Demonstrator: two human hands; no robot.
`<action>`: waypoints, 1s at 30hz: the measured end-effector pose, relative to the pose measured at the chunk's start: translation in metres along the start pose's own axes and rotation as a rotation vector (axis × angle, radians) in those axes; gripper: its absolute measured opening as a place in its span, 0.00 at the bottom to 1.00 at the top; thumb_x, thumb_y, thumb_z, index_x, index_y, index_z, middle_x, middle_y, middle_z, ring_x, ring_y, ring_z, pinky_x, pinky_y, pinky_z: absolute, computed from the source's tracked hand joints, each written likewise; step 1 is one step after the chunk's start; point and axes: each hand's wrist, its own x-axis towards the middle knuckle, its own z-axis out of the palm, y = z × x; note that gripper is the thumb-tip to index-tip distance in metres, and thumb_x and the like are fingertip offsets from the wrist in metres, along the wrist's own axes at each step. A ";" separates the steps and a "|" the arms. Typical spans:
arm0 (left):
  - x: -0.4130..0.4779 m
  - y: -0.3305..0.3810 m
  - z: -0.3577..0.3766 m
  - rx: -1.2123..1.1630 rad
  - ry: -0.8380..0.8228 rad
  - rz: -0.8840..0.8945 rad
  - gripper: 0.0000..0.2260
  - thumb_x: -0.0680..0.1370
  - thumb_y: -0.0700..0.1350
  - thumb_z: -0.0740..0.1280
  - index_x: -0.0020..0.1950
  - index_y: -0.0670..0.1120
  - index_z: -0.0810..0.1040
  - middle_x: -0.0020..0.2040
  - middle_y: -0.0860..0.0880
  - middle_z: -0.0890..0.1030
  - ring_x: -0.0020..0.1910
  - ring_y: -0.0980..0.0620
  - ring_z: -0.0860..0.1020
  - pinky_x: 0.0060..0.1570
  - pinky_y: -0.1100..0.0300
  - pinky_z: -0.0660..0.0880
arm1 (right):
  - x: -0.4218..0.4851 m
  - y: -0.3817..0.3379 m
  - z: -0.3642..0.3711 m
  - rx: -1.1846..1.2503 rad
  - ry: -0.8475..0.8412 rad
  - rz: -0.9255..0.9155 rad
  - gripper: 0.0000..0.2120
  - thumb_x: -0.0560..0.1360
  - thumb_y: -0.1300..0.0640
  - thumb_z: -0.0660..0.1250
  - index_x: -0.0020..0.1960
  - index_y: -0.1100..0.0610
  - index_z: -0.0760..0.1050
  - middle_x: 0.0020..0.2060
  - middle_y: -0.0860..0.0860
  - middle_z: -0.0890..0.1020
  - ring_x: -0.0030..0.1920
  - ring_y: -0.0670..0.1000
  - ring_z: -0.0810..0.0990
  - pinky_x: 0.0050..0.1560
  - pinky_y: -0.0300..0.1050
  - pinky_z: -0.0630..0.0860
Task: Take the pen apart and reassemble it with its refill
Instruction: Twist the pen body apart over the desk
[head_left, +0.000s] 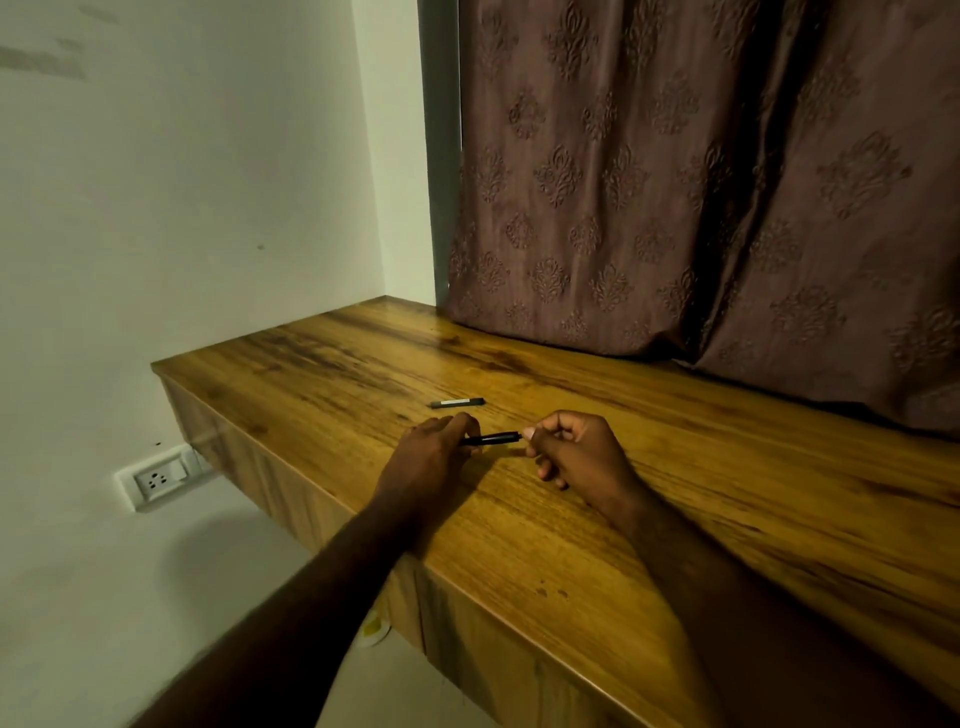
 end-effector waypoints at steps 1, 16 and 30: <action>0.000 0.001 -0.001 0.002 0.001 -0.002 0.09 0.73 0.50 0.66 0.48 0.47 0.75 0.43 0.47 0.81 0.41 0.49 0.77 0.40 0.57 0.71 | 0.000 0.000 0.000 0.005 -0.009 0.003 0.07 0.75 0.60 0.69 0.46 0.65 0.79 0.34 0.55 0.82 0.26 0.49 0.74 0.22 0.38 0.65; 0.000 0.000 -0.001 -0.008 -0.028 -0.060 0.11 0.74 0.50 0.62 0.47 0.44 0.78 0.43 0.46 0.81 0.43 0.46 0.78 0.43 0.53 0.73 | -0.004 -0.005 0.000 -0.069 -0.118 -0.004 0.05 0.79 0.63 0.63 0.44 0.59 0.75 0.33 0.52 0.79 0.23 0.40 0.73 0.22 0.30 0.66; 0.000 -0.001 0.002 -0.005 -0.097 -0.069 0.07 0.77 0.49 0.65 0.52 0.48 0.75 0.43 0.48 0.80 0.38 0.52 0.77 0.36 0.61 0.69 | -0.002 -0.002 -0.005 -0.082 -0.074 -0.001 0.05 0.79 0.61 0.63 0.45 0.59 0.75 0.34 0.51 0.79 0.27 0.46 0.75 0.23 0.36 0.67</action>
